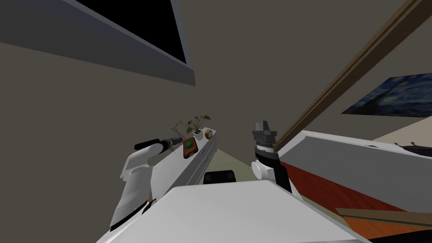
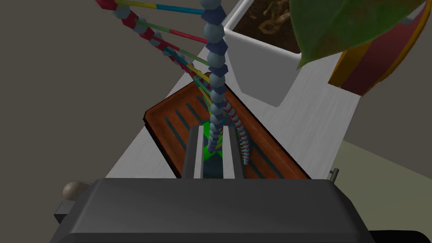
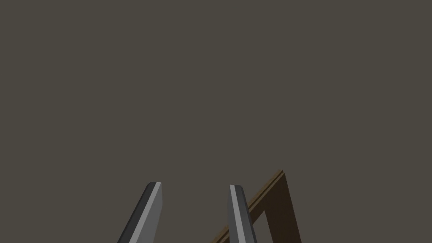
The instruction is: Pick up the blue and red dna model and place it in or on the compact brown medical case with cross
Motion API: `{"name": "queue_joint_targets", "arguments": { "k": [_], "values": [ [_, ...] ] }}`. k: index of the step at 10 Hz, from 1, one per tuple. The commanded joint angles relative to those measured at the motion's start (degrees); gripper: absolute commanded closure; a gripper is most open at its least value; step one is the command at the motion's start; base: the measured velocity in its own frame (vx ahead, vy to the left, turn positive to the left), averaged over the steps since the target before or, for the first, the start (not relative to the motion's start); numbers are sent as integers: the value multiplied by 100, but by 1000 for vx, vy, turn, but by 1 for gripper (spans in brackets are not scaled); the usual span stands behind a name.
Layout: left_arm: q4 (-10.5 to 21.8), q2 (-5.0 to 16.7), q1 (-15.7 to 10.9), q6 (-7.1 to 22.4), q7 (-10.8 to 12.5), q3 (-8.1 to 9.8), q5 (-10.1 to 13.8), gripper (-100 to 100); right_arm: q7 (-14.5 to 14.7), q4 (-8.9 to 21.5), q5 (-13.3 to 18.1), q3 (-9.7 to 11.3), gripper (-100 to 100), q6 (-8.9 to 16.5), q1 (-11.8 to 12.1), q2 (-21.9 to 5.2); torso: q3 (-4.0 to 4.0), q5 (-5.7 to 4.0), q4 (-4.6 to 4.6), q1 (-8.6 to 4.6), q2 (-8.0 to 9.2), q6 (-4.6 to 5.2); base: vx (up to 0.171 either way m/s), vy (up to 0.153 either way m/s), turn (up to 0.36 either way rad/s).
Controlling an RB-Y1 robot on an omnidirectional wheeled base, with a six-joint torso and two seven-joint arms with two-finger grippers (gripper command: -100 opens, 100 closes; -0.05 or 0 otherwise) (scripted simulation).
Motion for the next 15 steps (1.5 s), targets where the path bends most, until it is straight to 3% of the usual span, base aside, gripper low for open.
{"name": "queue_joint_targets", "arguments": {
  "k": [1,2,6,7,8,15],
  "values": [
    [0,0,0,0,0,0,0,100,0,0,0,0,0,0,0,0,0,0,0,0,0,0,112,32,-65],
    [-12,5,-22,-11,17,6,10,-100,0,0,0,0,0,0,-1,1,28,5,4,-3,57,-16,27,5,2],
    [-11,5,-24,-13,15,4,9,-100,0,1,0,1,0,1,-3,1,73,2,23,-12,130,-18,5,1,0],
    [-11,5,-24,-13,15,4,9,0,0,1,0,1,0,1,-3,1,74,2,23,-13,131,-18,0,0,0],
    [-280,98,-3,211,176,86,80,-100,0,1,0,1,0,1,-3,1,74,1,24,-13,132,-18,15,-3,-5],
    [-1220,425,70,993,740,376,326,-100,0,1,0,1,0,1,-3,1,69,1,22,-15,124,-18,29,-2,-2]
  ]
}}
